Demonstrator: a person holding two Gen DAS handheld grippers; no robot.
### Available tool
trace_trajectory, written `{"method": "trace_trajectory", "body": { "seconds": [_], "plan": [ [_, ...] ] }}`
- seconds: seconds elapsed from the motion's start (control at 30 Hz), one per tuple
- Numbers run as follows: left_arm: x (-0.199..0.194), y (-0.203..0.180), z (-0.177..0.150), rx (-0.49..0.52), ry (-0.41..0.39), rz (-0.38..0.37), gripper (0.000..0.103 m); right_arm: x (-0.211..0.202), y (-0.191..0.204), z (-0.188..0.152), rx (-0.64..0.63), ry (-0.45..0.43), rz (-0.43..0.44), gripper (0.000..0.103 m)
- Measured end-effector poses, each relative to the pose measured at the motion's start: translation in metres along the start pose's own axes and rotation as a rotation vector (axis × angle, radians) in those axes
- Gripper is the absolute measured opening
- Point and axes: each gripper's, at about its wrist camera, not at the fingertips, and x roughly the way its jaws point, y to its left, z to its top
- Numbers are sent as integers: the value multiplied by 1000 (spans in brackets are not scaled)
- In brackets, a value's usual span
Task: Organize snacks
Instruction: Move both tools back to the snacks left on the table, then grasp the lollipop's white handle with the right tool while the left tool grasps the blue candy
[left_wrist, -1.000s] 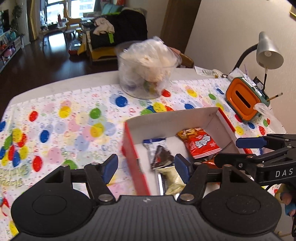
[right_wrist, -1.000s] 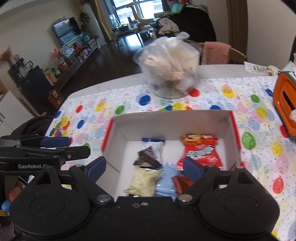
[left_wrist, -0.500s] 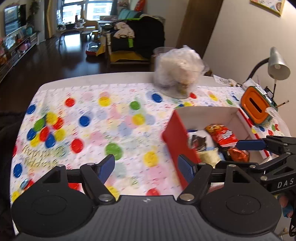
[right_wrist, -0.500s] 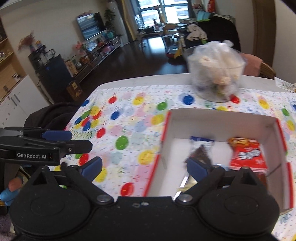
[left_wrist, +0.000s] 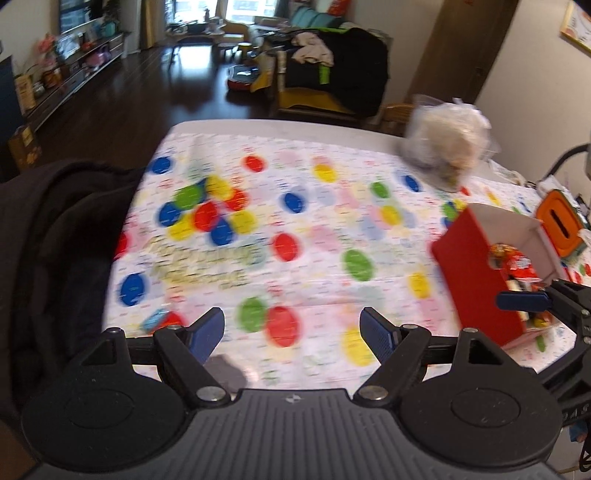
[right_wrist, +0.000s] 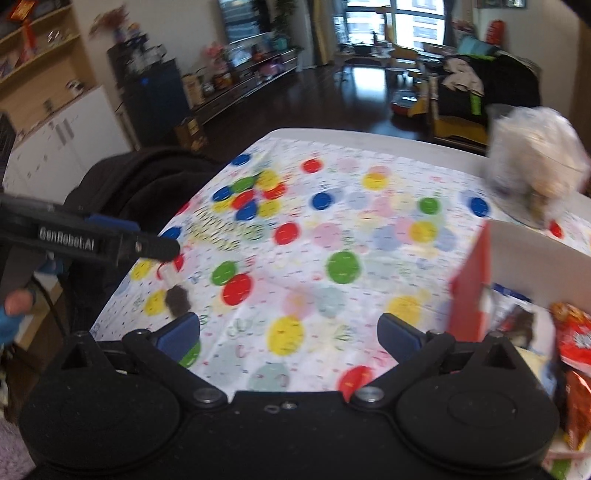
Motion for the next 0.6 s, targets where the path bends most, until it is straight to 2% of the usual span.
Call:
{"method": "trace_trajectory", "body": {
  "seconds": [0.3,0.6],
  "plan": [
    [11,80,-9,-67,33,46,80,57,63,14,-137,51,41,102],
    [27,122,-18,-79,63,59,80,120,117,16,-332,122,88,94]
  ]
}}
